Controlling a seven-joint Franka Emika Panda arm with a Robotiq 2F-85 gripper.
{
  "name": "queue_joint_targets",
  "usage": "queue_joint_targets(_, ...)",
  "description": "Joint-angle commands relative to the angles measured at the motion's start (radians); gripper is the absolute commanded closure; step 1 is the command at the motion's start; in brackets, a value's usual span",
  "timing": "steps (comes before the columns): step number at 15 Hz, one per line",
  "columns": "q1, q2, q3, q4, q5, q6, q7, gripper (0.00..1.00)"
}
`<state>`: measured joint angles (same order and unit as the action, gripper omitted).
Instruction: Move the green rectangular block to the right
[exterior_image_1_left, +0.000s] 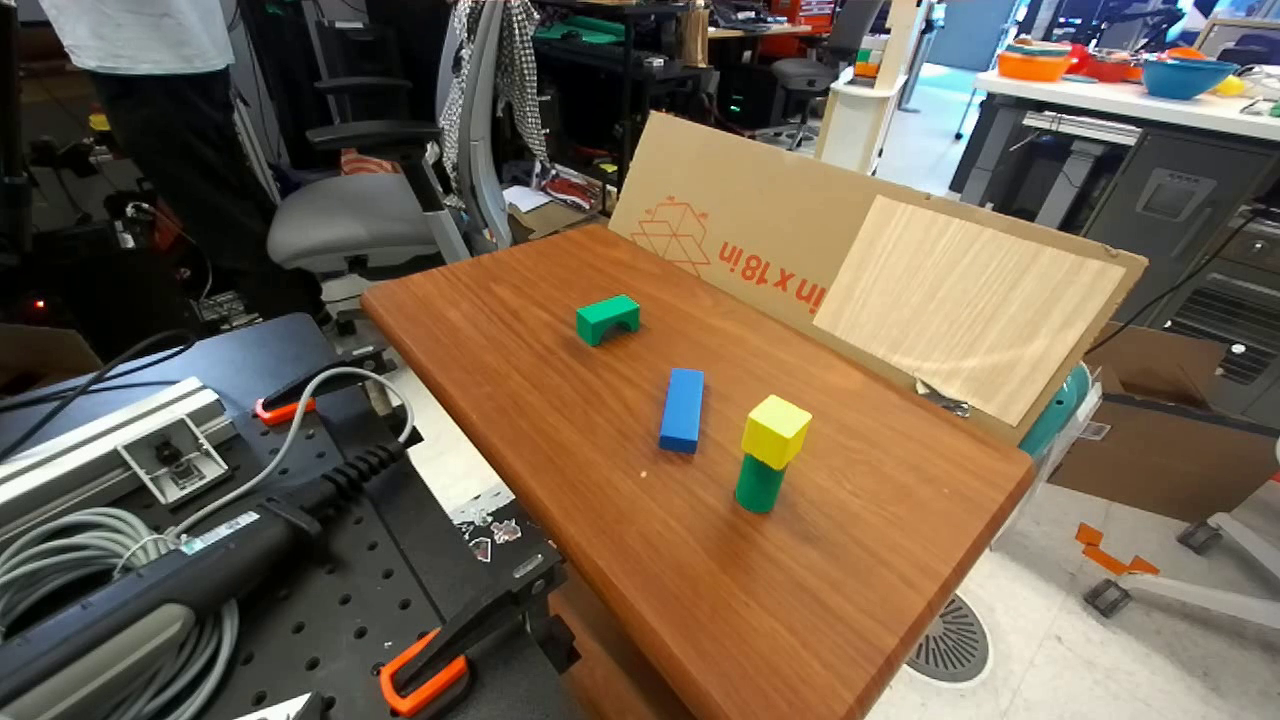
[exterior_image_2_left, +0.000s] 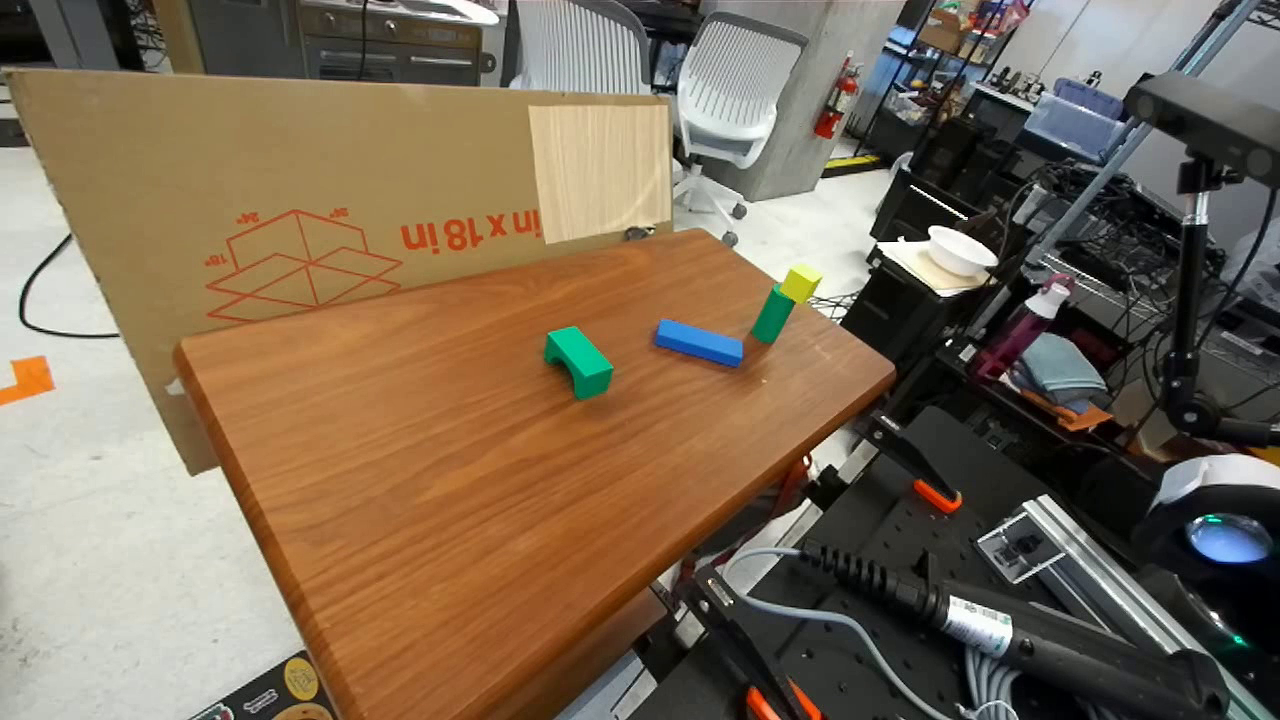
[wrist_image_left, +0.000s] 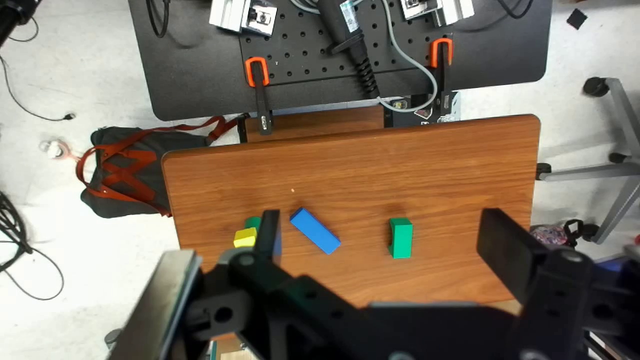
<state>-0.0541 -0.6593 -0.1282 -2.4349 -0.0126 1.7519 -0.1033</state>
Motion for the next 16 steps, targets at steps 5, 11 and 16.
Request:
queue_joint_targets(5,-0.007,0.001,0.005,0.002,0.003,-0.002,-0.004,0.0)
queue_joint_targets(11,-0.009,0.031,0.006,-0.02,-0.003,0.032,0.0,0.0)
queue_joint_targets(16,-0.013,0.183,-0.001,-0.084,-0.016,0.141,-0.008,0.0)
